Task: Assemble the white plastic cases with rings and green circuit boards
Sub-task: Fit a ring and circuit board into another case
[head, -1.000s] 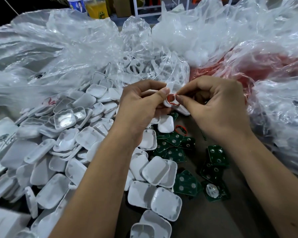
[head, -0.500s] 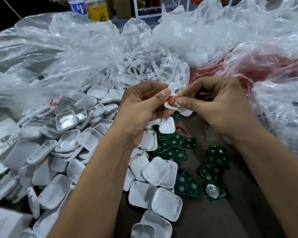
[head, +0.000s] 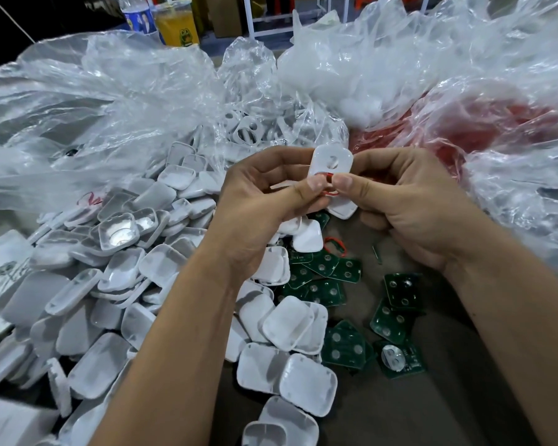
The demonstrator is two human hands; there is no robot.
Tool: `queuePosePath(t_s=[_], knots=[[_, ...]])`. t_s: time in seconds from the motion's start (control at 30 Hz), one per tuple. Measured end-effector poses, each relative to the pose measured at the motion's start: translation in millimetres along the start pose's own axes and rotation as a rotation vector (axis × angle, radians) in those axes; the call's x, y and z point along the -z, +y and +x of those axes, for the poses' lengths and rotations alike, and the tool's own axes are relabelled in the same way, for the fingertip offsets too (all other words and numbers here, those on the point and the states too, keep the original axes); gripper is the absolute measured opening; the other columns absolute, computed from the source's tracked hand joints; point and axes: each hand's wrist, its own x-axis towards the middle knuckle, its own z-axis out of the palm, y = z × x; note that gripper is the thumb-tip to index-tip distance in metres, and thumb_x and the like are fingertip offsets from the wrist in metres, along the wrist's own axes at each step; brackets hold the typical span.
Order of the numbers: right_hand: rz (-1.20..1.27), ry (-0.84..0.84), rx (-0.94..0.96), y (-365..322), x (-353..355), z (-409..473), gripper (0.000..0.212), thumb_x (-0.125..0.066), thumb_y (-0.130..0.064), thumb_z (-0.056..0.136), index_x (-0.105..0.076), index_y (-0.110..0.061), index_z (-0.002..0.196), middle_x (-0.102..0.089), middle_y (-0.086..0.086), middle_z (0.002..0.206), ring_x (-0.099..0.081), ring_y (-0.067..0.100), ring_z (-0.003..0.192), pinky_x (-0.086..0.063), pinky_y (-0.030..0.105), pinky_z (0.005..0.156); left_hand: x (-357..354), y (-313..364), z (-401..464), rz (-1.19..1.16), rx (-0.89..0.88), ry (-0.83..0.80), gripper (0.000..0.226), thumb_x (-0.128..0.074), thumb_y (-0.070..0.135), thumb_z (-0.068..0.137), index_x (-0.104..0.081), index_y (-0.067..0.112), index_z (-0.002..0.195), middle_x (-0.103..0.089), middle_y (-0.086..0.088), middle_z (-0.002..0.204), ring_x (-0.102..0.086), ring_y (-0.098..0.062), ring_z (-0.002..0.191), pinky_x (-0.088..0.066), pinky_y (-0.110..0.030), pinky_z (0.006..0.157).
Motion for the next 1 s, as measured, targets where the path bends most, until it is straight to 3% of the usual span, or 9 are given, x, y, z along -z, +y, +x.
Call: queuePosePath(t_s=[0.1, 0.23, 0.37, 0.53, 0.7, 0.8, 1.0], knots=[[0.043, -0.019, 0.041, 0.0, -0.8, -0.2, 0.014, -0.083, -0.029, 0.074, -0.081, -0.018, 0.081, -0.049, 0.016, 0.077, -0.028, 0.017, 0.054, -0.020, 0.029, 0.044, -2.7, -0.2, 0.1, 0.017, -0.026, 0.019, 0.025, -0.077, -0.003, 0.079, -0.073, 0.004, 0.102, -0.077, -0.014, 0.097, -0.076, -0.027, 0.083, -0.061, -0.030, 0.077], [0.029, 0.002, 0.082, 2.3, -0.6, 0.6, 0.017, -0.082, -0.026, 0.077, -0.080, -0.011, 0.085, -0.043, 0.009, 0.061, -0.027, 0.013, 0.048, -0.018, 0.029, 0.043, -5.3, -0.7, 0.3, -0.005, -0.023, 0.039, 0.028, -0.077, 0.003, 0.075, -0.073, 0.003, 0.102, -0.077, -0.014, 0.093, -0.076, -0.026, 0.083, -0.062, -0.028, 0.076], [0.016, 0.001, 0.078, 3.8, 0.1, 1.3, 0.024, -0.081, -0.024, 0.080, -0.075, -0.003, 0.091, -0.037, 0.010, 0.064, -0.023, 0.020, 0.055, -0.016, 0.034, 0.047, -6.5, -0.8, 0.7, -0.025, -0.018, 0.050, 0.029, -0.077, 0.005, 0.074, -0.073, 0.001, 0.103, -0.076, -0.019, 0.095, -0.076, -0.028, 0.083, -0.062, -0.031, 0.077], [0.017, -0.012, 0.089, 4.5, 0.1, -0.3, 0.032, -0.081, -0.027, 0.078, -0.072, 0.000, 0.091, -0.046, 0.013, 0.071, -0.033, 0.019, 0.054, -0.030, 0.019, 0.041, -7.0, -1.6, 0.8, -0.017, -0.011, 0.057, 0.026, -0.076, 0.003, 0.075, -0.072, 0.000, 0.100, -0.076, -0.018, 0.093, -0.075, -0.027, 0.080, -0.063, -0.031, 0.076], [-0.007, -0.010, 0.086, 6.0, 0.1, 0.3, 0.033, -0.079, -0.028, 0.081, -0.069, 0.001, 0.091, -0.050, 0.020, 0.077, -0.035, 0.030, 0.066, -0.023, 0.028, 0.043, -9.2, -1.8, 0.3, -0.022, 0.003, 0.072, 0.024, -0.076, 0.005, 0.074, -0.072, 0.000, 0.097, -0.077, -0.017, 0.090, -0.075, -0.026, 0.077, -0.062, -0.030, 0.073], [0.002, -0.001, 0.083, 6.6, 0.8, 0.5, 0.032, -0.079, -0.029, 0.080, -0.070, 0.000, 0.090, -0.052, 0.017, 0.076, -0.037, 0.027, 0.067, -0.028, 0.022, 0.042, -10.9, -3.4, -0.2, -0.012, 0.009, 0.079, 0.016, -0.074, -0.002, 0.081, -0.071, 0.001, 0.097, -0.076, -0.016, 0.089, -0.075, -0.025, 0.077, -0.062, -0.030, 0.073], [-0.069, 0.009, 0.131, 11.4, -0.6, 2.0, 0.008, -0.076, -0.020, 0.093, -0.076, -0.013, 0.089, -0.057, 0.014, 0.068, -0.042, 0.024, 0.058, -0.031, 0.023, 0.047, -11.6, -5.2, 0.7, 0.010, 0.035, 0.107, 0.012, -0.069, -0.012, 0.088, -0.068, -0.001, 0.092, -0.074, -0.013, 0.083, -0.073, -0.023, 0.072, -0.061, -0.028, 0.070]])
